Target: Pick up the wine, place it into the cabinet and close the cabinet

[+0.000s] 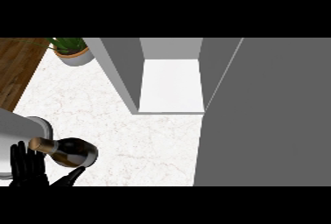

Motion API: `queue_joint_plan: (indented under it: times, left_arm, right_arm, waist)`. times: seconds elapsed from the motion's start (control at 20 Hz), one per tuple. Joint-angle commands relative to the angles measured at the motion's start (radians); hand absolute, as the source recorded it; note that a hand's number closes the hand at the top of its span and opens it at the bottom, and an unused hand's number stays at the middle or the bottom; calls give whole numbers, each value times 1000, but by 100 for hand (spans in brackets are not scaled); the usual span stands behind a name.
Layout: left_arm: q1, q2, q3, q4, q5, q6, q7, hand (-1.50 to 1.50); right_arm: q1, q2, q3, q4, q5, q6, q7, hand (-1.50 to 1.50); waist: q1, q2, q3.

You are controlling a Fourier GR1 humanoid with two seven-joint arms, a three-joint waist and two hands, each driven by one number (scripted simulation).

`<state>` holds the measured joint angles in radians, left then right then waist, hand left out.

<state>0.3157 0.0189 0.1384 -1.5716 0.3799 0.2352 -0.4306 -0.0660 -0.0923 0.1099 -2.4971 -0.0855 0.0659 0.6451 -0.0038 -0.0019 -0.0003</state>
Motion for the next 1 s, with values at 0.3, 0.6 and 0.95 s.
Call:
queue_joint_plan:
  times: [0.3,0.6,0.95]
  left_arm:
    - [-58,-1,12,116,8,-17,-59,-150]
    - [-124,21,48,252,24,-68,-92,-150]
    - [-137,25,65,293,53,-109,-106,-150]
  right_arm:
    - [4,46,75,-72,45,-26,0,-150]
    - [17,-4,-14,-121,-66,14,52,-150]
    - [-42,16,-14,-99,-43,-18,83,-150]
  waist:
    - [4,1,0]
    - [1,1,0]
    - [4,1,0]
